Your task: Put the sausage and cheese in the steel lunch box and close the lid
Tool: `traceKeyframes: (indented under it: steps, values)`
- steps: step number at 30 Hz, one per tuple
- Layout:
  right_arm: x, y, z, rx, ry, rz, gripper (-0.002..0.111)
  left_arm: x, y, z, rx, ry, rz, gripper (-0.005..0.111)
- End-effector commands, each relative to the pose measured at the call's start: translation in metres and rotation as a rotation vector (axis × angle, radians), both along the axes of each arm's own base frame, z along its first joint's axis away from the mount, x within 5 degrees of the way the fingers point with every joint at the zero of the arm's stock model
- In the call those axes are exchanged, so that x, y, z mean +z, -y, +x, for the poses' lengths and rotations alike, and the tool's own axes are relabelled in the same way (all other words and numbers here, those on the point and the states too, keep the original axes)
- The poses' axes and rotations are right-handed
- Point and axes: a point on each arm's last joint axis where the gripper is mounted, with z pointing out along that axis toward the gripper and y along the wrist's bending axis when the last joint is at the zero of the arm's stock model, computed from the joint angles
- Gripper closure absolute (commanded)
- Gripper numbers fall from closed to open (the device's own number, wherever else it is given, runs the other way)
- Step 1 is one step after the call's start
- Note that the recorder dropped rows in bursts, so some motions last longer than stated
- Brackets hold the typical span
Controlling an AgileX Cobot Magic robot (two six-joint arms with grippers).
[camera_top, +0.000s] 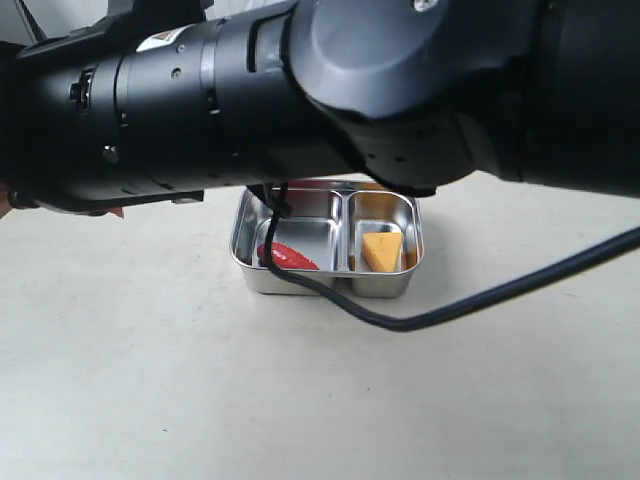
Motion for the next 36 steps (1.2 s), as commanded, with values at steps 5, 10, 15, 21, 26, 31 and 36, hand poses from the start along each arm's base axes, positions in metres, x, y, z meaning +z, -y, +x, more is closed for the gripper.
traceKeyframes:
  steps: [5,10,15,21,26,31,36]
  values:
    - [0.002,0.01,0.013,-0.011,0.081,-0.031,0.109,0.006,0.01,-0.006,-0.12,-0.009,-0.075,0.086]
    - [0.002,0.011,0.013,-0.01,0.082,-0.035,0.109,0.006,0.01,-0.006,-0.122,-0.009,-0.075,0.086]
    - [0.002,0.011,0.014,-0.005,0.098,-0.046,0.109,0.006,0.01,-0.006,-0.122,-0.009,-0.075,0.09]
    - [0.002,0.011,0.013,-0.026,0.019,-0.026,0.109,0.006,0.014,-0.008,-0.17,-0.011,-0.075,0.106]
    - [-0.004,0.009,0.014,-0.019,0.012,-0.047,0.092,0.006,0.017,-0.011,-0.216,-0.002,-0.056,0.106]
    - [-0.015,0.003,0.021,-0.077,-0.046,-0.038,0.053,0.006,0.019,-0.012,-0.245,0.008,-0.039,0.106]
    - [-0.019,0.001,0.022,-0.079,-0.048,-0.048,0.083,0.006,0.019,-0.013,-0.25,0.008,-0.04,0.106]
